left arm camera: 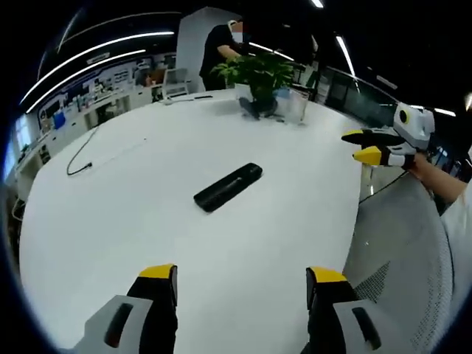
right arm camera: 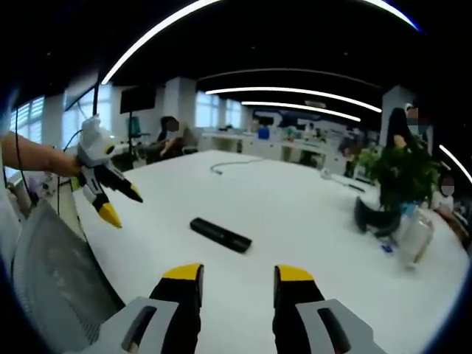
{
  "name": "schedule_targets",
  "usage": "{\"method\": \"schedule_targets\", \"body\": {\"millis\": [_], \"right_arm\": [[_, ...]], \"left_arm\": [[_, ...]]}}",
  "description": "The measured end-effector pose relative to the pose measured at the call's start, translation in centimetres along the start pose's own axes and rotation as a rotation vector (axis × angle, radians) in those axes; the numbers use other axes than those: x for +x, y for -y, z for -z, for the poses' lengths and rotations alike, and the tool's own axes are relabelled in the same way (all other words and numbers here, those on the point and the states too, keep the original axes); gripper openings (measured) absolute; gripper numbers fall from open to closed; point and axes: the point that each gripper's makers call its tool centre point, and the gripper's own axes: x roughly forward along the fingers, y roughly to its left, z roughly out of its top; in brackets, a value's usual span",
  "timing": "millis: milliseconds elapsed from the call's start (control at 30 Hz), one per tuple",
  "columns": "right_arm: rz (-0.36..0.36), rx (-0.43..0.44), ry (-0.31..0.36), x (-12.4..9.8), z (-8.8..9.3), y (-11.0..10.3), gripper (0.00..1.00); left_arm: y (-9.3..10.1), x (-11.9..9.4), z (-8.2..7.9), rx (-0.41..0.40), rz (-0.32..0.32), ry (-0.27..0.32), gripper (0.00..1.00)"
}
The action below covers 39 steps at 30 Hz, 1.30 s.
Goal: Press the specified remote control buttons in sequence, fully releasing each button before pressing the next.
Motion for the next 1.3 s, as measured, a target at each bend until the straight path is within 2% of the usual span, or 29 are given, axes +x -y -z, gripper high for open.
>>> {"method": "schedule_targets", "body": {"millis": [333,433,600,667,800,967,1133,1300], "right_arm": [[0.002,0.001,-0.014,0.1,0.4,0.2,0.33],[-0.002,0.002,-0.013,0.1,0.4,0.1,0.32],[-0.005,-0.002,-0.016,0.0,0.4,0.0,0.31],[-0.004,-0.005,-0.019,0.0,0.4,-0.1,0.3],[-0.011,-0.004,-0.016,0.0,0.3,-0.2,0.3],[-0.03,-0.009,-0.002,0.0,0.0,-0.7,0.27],[-0.029,-0.043,-0.046,0.3,0.6,-1.0,0.25],[-0.028,-0.019,-0.091,0.3,1.5,-0.7,0.16]], "left_arm": [[-1.4,2.0,-2.0,-0.048,0.063,-0.009,0.67],[-1.7,2.5,-2.6,-0.091,0.087,-0.003,0.64],[-2.5,3.4,-3.3,-0.117,0.096,0.001,0.62],[-2.7,3.9,-3.3,-0.115,0.099,-0.015,0.62],[-3.2,4.8,-3.1,-0.042,0.092,-0.077,0.62],[-4.2,5.9,-3.4,0.114,0.063,-0.152,0.62],[-4.7,6.9,-4.0,0.254,0.054,-0.209,0.63],[-4.6,8.2,-4.7,0.313,0.061,-0.233,0.63]]}}
